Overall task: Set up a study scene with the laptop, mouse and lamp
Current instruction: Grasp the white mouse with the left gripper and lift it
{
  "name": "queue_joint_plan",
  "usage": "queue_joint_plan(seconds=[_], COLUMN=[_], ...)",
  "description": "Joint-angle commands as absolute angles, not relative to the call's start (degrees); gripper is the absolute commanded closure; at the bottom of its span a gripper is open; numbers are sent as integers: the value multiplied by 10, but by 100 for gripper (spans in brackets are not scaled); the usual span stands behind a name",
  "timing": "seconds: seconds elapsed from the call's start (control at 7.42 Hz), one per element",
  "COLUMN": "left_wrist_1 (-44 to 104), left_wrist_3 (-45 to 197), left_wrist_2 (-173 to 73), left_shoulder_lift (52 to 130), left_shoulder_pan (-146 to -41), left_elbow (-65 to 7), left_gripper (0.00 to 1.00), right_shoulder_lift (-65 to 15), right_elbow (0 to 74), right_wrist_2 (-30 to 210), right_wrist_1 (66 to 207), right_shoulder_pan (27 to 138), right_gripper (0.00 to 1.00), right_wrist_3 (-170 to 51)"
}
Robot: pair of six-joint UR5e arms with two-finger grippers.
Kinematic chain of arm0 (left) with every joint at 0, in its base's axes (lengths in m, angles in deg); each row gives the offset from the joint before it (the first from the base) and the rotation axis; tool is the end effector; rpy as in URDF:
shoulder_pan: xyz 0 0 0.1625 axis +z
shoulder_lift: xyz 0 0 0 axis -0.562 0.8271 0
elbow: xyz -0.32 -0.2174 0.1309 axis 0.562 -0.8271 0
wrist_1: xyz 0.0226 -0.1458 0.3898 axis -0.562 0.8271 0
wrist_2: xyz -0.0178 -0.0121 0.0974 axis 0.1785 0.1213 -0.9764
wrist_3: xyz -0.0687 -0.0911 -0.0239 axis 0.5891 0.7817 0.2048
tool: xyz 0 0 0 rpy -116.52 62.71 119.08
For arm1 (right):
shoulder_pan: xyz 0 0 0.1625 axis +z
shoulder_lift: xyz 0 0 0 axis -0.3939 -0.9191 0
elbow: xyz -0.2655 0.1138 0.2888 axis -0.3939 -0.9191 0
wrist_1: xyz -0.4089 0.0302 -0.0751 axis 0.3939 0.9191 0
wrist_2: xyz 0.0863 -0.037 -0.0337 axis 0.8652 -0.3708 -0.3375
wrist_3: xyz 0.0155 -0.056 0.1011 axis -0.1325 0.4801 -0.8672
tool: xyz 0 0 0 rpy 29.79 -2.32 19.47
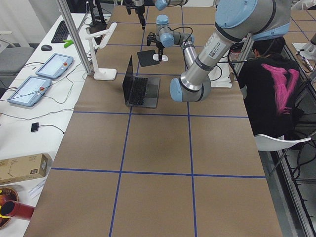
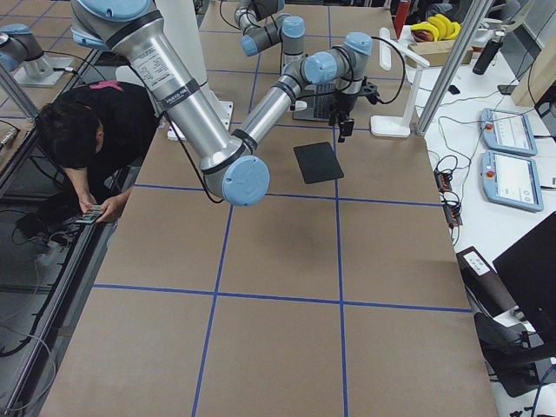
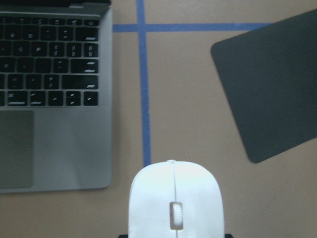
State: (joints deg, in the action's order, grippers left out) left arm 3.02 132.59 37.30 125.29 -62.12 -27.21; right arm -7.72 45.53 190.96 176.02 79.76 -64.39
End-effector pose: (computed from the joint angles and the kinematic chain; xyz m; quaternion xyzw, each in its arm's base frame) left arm 0.5866 -0.4189 0.0727 0.0392 0.4628 0.0017 0.8856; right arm -0.2938 -0.5689 0.2427 0.0300 -0.3381 -0.1514 0.9284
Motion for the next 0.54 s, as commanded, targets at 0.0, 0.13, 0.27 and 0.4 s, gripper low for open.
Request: queue_joint_plan(seconds=[0.0, 0.13, 0.27, 0.4], left_wrist_1=[59, 94, 131, 153], left_wrist_3=[1332, 1333, 1334, 1335], left_wrist_2=[371, 370, 370, 370], left_shoulder_lift=[1295, 1299, 1310, 1319], left_shoulder_pan=[-629, -637, -643, -651], left_elbow=[-215, -183, -145, -119], left_gripper=[38, 38, 38, 38], right_shoulder_lift=[-79, -84, -87, -88], right_elbow=[454, 455, 454, 454], right_wrist_2=[1909, 1910, 1910, 1910], right_wrist_1=[1759, 1759, 1759, 1759], right_shoulder_pan=[811, 823, 827, 833], right_gripper=[0, 0, 0, 0], right_wrist_3=[-622, -604, -598, -595])
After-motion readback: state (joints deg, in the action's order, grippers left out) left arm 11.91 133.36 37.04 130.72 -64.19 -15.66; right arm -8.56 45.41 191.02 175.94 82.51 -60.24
